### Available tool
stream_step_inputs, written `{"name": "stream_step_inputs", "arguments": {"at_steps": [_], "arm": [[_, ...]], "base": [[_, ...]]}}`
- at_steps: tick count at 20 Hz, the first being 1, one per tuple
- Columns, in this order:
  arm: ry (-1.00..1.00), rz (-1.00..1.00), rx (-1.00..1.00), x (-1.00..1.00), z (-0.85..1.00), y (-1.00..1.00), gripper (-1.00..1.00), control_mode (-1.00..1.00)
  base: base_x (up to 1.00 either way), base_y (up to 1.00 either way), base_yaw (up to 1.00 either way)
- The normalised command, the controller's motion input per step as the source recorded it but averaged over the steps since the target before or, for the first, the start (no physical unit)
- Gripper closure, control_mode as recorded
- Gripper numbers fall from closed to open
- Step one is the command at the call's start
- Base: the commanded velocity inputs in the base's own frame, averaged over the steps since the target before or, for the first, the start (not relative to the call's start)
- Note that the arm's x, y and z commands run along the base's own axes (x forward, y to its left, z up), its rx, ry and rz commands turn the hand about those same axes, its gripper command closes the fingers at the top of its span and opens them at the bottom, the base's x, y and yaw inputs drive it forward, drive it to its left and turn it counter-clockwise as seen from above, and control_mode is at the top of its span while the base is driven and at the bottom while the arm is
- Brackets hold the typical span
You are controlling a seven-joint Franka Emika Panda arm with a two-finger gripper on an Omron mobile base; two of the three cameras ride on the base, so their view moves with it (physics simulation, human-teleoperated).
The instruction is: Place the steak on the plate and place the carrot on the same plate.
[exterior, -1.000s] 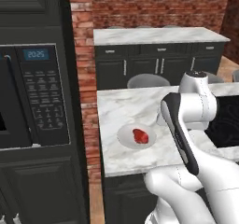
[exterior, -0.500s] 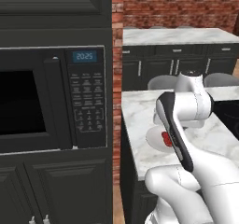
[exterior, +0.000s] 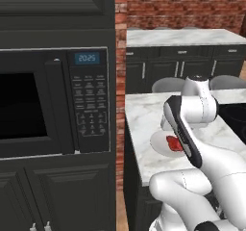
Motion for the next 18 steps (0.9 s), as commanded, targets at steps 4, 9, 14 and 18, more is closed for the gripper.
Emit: {"name": "stream_step_inputs", "arguments": {"at_steps": [4,9,14,18], "arm": [[0.0,0.43,-0.03,0.44,-0.49,-0.07,1.0,-1.0],[0.0,0.23,-0.01,0.36,-0.29,0.0,1.0,-1.0],[0.01,0.07,-0.16,0.59,-0.6,0.04,1.0,-1.0],[0.05,0.0,-0.12,0.58,-0.55,0.0,1.0,-1.0]], "base": [[0.0,0.0,0.0],[0.0,0.0,0.0],[0.0,0.0,0.0],[0.0,0.0,0.0]]}}
